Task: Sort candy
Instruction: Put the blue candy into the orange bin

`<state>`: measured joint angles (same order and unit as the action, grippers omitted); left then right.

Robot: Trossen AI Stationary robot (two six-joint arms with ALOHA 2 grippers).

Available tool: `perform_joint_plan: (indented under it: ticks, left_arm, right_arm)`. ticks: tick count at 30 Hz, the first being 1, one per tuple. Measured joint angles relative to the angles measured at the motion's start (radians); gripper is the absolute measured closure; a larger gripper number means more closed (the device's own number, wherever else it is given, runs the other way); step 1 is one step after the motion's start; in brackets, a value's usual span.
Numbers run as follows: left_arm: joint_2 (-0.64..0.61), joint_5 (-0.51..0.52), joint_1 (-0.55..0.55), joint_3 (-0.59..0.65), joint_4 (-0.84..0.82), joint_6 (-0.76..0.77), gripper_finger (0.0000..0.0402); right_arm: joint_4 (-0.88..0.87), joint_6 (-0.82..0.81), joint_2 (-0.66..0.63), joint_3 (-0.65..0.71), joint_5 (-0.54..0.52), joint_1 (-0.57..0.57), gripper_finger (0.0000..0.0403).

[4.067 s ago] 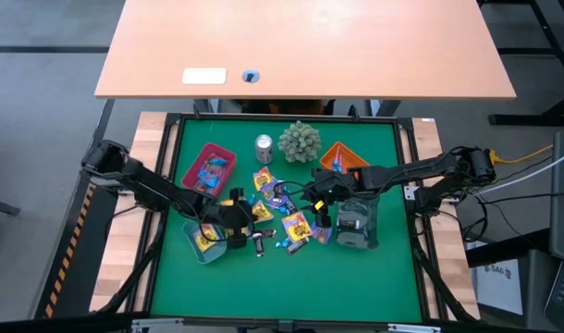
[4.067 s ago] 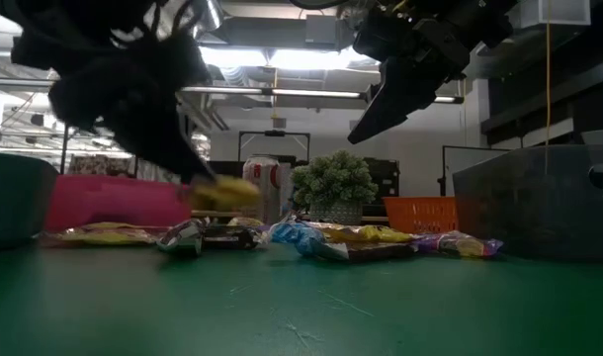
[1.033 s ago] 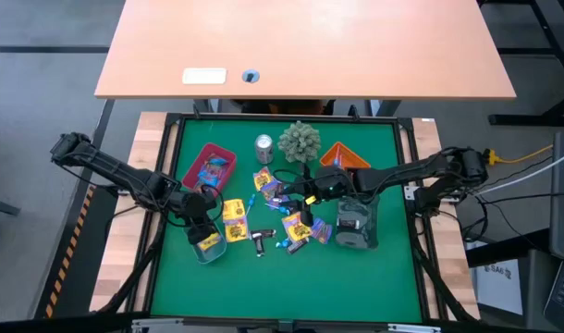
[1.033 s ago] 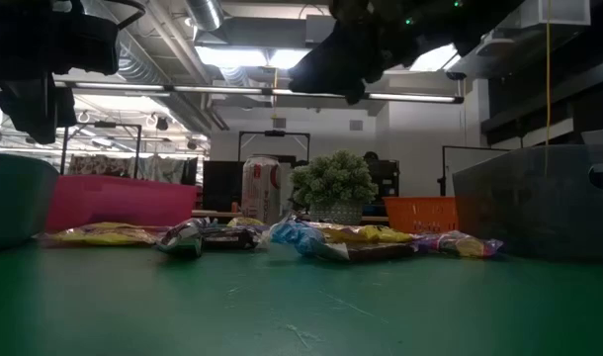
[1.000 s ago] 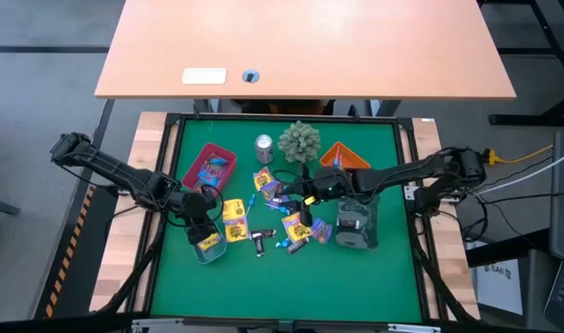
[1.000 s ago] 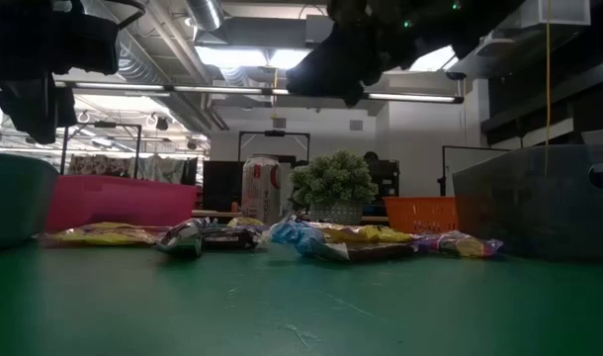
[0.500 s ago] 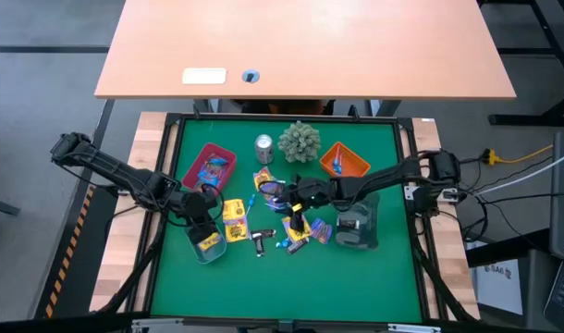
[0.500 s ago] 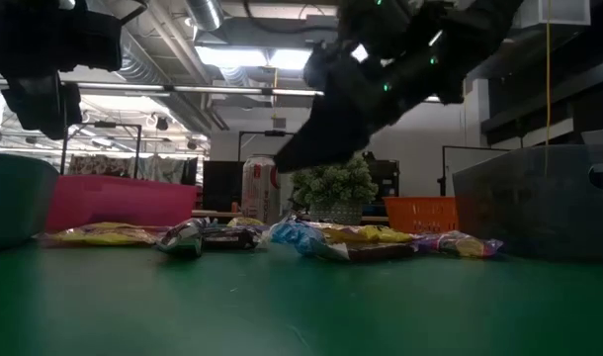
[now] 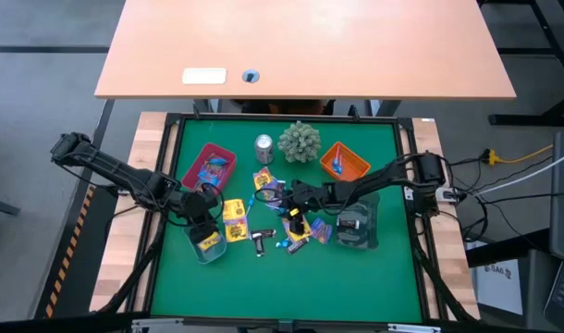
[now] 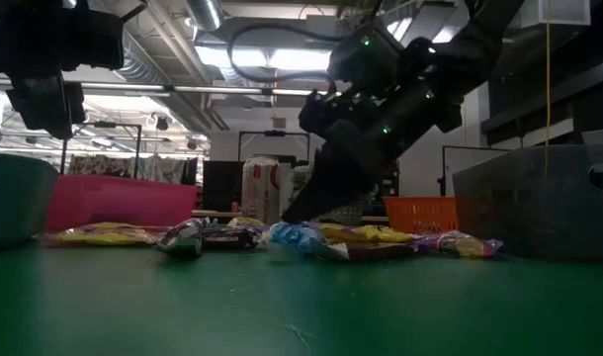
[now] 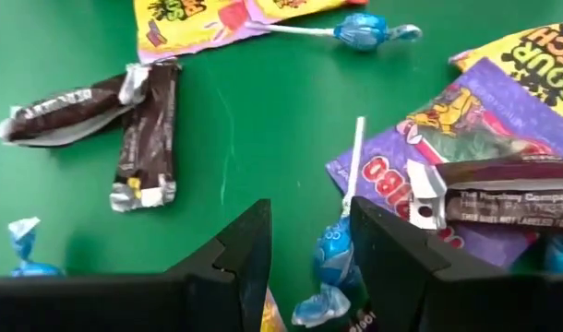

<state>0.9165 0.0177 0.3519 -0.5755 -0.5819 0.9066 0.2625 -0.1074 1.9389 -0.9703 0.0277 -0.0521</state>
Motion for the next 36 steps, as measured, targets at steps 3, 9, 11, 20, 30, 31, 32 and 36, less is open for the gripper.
perform_joint_plan:
  ticks: [3,9,11,20,30,31,32,36]
  left_arm:
    - [0.000,0.000,0.000,0.000,0.000,0.000,0.0276]
    - [0.000,0.000,0.000,0.000,0.000,0.000,0.0276]
    - [0.000,0.000,0.000,0.000,0.000,0.000,0.0276]
    - [0.000,0.000,0.000,0.000,0.000,0.000,0.0276]
    - [0.000,0.001,0.000,0.000,0.000,0.000,0.0276]
    - [0.000,0.001,0.000,0.000,0.000,0.000,0.0276]
    - [0.000,0.001,0.000,0.000,0.000,0.000,0.0276]
    - [0.000,0.001,0.000,0.000,0.000,0.000,0.0276]
  right_arm:
    - [-0.006,0.000,0.007,0.000,-0.028,0.000,0.0253]
    - [0.004,0.000,0.009,0.000,-0.036,0.000,0.0253]
    - [0.011,0.000,0.009,0.000,-0.036,0.000,0.0253]
    - [-0.083,0.001,0.008,-0.001,-0.089,0.000,0.0253]
    - [-0.083,0.010,0.006,0.000,-0.085,0.000,0.0253]
    - [-0.083,0.010,0.006,0.000,-0.084,0.000,0.0253]
    - [-0.083,0.010,0.006,0.000,-0.083,0.000,0.0253]
    - [-0.083,0.011,0.006,0.000,-0.065,0.000,0.0257]
